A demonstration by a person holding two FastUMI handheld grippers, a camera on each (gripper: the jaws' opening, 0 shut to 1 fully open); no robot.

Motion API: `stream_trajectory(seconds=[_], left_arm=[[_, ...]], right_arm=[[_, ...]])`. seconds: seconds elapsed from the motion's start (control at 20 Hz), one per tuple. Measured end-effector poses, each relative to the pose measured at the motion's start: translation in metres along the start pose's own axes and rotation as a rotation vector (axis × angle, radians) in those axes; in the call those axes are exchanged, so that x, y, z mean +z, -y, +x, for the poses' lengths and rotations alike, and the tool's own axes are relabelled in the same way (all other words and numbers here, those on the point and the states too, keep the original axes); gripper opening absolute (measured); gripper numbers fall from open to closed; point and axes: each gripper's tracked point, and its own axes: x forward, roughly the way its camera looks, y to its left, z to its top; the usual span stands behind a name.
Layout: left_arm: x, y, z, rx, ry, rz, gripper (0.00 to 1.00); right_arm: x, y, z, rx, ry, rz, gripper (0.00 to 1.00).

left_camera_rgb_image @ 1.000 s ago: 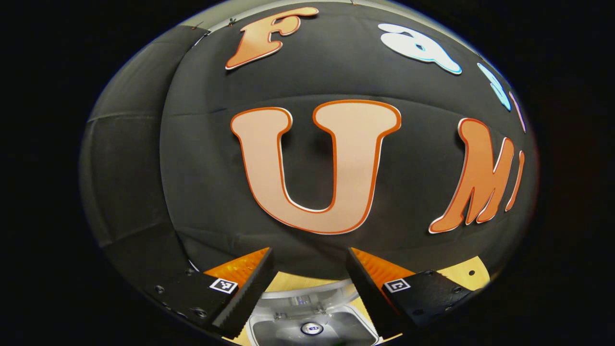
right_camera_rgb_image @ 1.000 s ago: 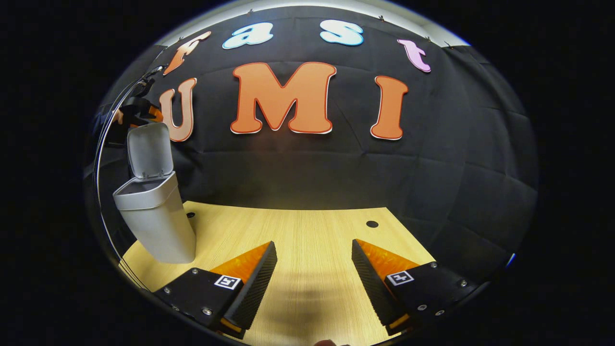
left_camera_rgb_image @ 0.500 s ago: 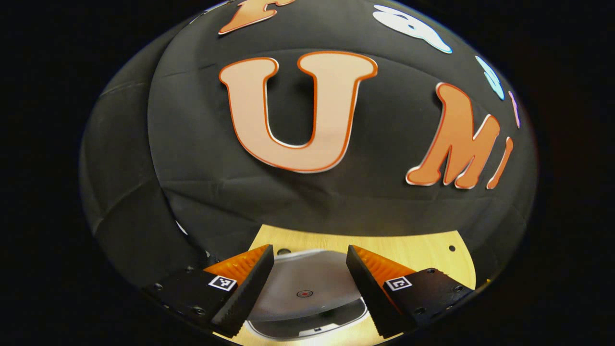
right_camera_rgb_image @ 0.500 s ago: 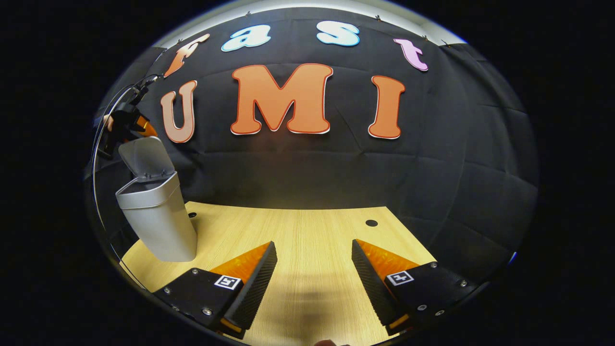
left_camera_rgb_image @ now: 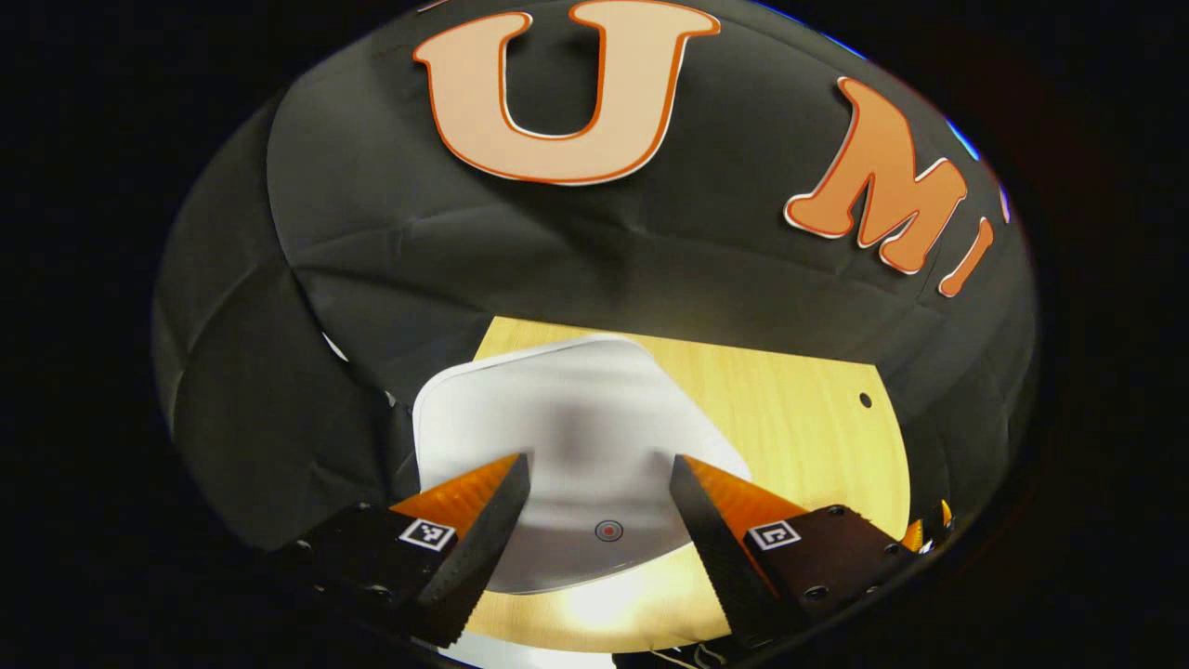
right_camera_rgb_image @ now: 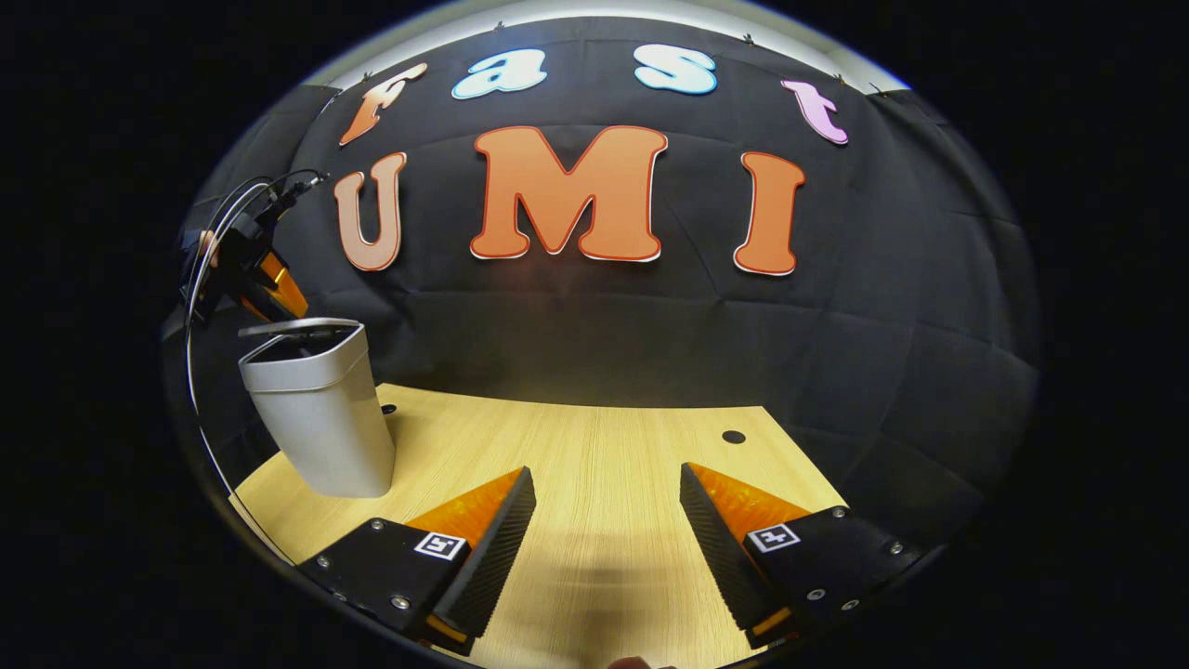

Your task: Press the lid of the desktop garbage bin to open it, pick up the crumpled paper on the desktop and throw it into the bin, then pick up the pop can on the desktop and drop it into the bin, and finally close the garbage bin lid.

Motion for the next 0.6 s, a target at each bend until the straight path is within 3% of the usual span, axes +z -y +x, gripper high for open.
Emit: stream_trajectory(seconds=[0.1, 0.35, 0.6], left_arm=[[-0.024, -0.002, 0.005, 0.021, -0.098, 0.043, 0.97], [-0.02, 0.006, 0.01, 0.017, -0.051, 0.121, 0.99], [-0.021, 0.006, 0.009, 0.025, -0.051, 0.12, 0.99]], right_arm=[[0.0, 0.001, 0.0, 0.002, 0.0, 0.003, 0.94], [-0.002, 0.006, 0.001, 0.008, 0.002, 0.009, 0.94], [-0.001, 0.001, 0.003, 0.032, 0.007, 0.013, 0.94]])
